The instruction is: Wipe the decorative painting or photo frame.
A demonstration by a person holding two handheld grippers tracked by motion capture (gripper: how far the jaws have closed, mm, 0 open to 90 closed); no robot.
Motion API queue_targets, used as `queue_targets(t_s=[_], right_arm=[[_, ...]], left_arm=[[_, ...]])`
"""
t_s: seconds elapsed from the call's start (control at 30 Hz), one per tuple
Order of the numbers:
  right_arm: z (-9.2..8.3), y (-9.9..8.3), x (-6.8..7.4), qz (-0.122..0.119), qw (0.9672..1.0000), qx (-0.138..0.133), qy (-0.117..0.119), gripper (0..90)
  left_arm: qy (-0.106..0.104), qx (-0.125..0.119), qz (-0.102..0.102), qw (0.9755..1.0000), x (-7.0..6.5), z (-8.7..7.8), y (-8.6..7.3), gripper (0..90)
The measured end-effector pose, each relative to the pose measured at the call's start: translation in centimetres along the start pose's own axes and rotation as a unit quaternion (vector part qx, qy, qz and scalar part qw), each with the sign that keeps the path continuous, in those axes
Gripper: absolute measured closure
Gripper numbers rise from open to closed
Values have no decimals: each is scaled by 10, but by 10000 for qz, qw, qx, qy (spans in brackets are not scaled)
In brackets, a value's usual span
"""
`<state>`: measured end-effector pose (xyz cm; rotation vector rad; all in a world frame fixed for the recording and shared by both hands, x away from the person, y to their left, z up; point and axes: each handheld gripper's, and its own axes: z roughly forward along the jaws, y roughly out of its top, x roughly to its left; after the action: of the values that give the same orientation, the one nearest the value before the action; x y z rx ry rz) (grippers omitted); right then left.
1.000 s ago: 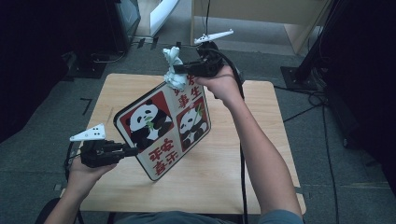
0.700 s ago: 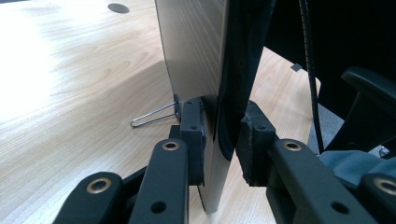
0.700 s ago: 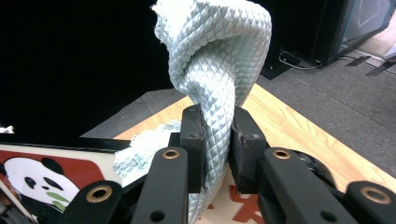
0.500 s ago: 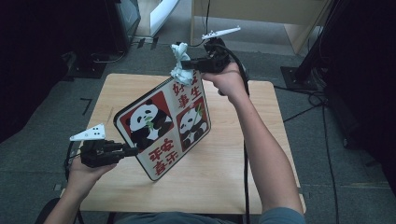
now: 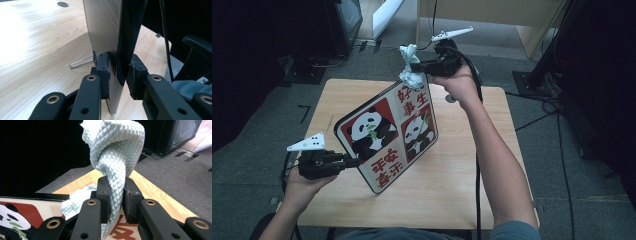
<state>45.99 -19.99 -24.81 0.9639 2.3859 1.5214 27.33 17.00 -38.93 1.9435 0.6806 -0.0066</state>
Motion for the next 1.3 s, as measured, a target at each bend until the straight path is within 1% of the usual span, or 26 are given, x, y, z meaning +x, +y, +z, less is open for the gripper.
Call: queue_targets(t_s=[0.17,0.27,0.5,0.63,0.73,0.77,0.9,1.07,1.1,1.13,1.3], right_arm=[[-1,0,-5,-14,10000,-47,-19,778],[-3,-1,-9,45,10000,-57,-25,778],[-5,-1,-15,19,9999,-107,-89,778],[-8,-3,-22,10,9996,-92,-255,779],[-10,-6,-28,114,9994,-48,-326,782],[-10,-7,-29,100,9994,-75,-332,782],[-10,-11,-31,81,9992,-162,-353,784],[-11,-15,-36,213,9991,-118,-355,784],[-11,-16,-36,148,9992,-148,-351,784],[-11,-17,-35,134,9992,-152,-359,784],[-9,-17,-36,143,9991,-158,-360,785]], left_arm=[[22,4,-2,10000,-1,0,0,751],[37,-4,-12,10000,-1,0,0,752],[62,18,7,10000,-2,0,0,753],[15,-15,-71,10000,-3,1,-1,753],[35,-9,-46,10000,-4,1,-1,752],[33,-9,-43,10000,-3,1,-1,752],[30,-19,-41,10000,-3,1,-1,752],[30,-7,-13,10000,-3,1,-1,751],[32,-6,-11,10000,-3,1,-1,751],[32,-2,-8,10000,-3,1,-1,751],[30,13,6,10000,-3,1,-1,750]])
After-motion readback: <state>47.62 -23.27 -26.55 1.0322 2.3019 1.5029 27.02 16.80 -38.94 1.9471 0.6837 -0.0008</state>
